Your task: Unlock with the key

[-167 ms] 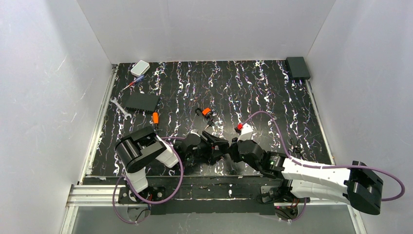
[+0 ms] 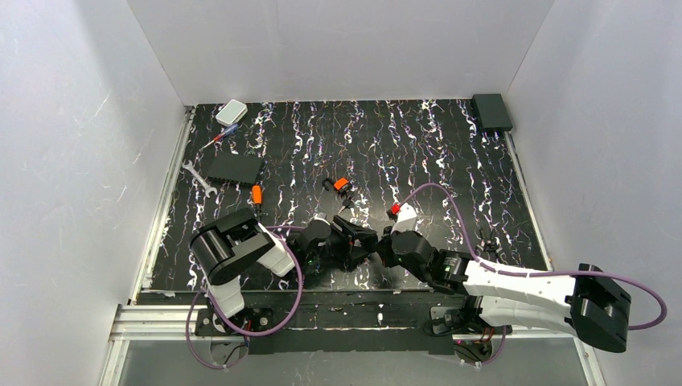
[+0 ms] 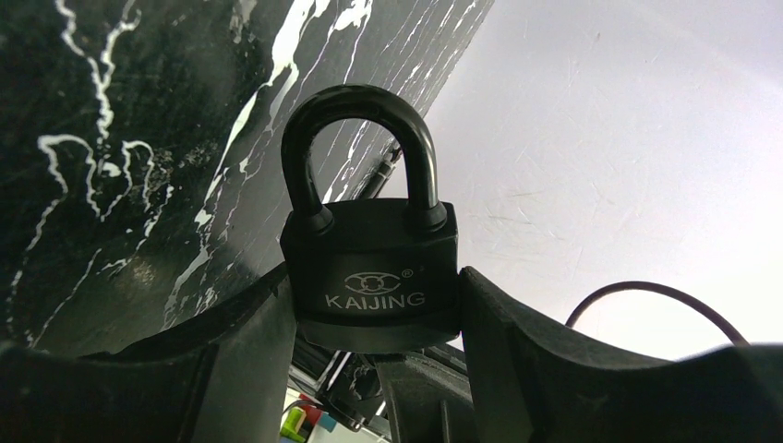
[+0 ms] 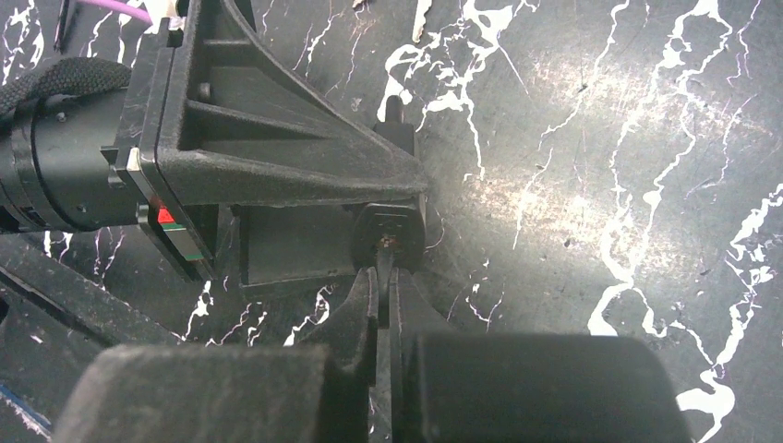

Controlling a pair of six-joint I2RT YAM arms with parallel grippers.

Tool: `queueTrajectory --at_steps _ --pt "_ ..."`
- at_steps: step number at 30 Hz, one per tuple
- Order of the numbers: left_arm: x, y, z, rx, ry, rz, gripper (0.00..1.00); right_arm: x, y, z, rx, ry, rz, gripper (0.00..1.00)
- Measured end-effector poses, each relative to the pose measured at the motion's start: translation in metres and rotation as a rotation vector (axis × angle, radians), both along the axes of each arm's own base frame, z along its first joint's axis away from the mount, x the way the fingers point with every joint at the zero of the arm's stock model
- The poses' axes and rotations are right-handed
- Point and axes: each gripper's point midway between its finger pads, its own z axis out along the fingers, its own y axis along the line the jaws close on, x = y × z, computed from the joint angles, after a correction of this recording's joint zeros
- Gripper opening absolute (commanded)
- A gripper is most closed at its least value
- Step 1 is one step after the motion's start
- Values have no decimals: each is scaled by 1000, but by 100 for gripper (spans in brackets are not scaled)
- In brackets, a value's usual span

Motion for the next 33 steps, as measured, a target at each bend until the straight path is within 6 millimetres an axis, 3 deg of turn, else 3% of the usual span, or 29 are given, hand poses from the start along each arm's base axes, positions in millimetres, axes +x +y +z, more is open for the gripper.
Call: queueTrajectory --at_steps 19,33 --pt "11 5 -5 42 -24 32 0 10 8 -6 88 -12 -67 1" --pt "4 13 -8 119 -31 2 0 3 12 -11 218 22 -69 1"
